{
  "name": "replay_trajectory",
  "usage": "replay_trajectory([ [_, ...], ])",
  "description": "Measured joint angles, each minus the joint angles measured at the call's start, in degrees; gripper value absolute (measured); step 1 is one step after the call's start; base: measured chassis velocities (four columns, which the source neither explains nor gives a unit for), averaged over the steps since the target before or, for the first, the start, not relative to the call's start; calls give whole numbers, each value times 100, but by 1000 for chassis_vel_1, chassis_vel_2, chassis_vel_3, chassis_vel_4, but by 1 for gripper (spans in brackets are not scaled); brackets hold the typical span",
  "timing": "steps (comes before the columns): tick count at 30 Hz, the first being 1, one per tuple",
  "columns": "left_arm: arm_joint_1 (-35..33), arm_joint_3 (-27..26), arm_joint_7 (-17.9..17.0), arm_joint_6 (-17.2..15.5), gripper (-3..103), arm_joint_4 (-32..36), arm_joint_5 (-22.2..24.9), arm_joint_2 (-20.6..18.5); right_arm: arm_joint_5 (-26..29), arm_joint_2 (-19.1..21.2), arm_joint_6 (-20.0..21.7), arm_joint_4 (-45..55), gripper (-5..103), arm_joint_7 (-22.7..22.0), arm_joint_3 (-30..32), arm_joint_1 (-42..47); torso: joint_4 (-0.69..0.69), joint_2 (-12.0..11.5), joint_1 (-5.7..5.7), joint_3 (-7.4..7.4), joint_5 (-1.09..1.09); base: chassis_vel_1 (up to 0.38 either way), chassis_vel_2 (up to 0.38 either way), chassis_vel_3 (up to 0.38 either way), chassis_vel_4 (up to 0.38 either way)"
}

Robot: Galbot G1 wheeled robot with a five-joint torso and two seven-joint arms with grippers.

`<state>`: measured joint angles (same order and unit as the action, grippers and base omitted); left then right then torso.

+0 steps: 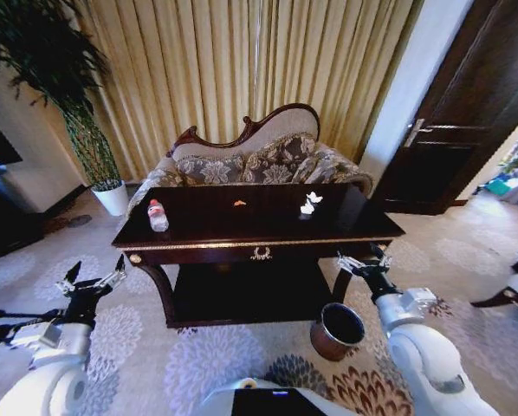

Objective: Move to the front of the table and place the trash on the table into the trash bin.

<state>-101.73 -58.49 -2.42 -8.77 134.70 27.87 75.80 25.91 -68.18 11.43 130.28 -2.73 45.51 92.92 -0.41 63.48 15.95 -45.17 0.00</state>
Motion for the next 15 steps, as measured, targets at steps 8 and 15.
replay_trajectory([
  [8, 8, 21, 20, 8, 100, -14, 5, 29, 24, 1, -137, -100, 100, -151, -51, -58, 0, 0, 0, 0, 1, -248, 243, 239, -239],
  [15, 16, 26, 67, 8, 100, 19, 5, 55, 12, 36, -137, -207, 100, -182, -27, -43, 0, -3, 8, -3, 0, -156, 174, 155, -166],
])
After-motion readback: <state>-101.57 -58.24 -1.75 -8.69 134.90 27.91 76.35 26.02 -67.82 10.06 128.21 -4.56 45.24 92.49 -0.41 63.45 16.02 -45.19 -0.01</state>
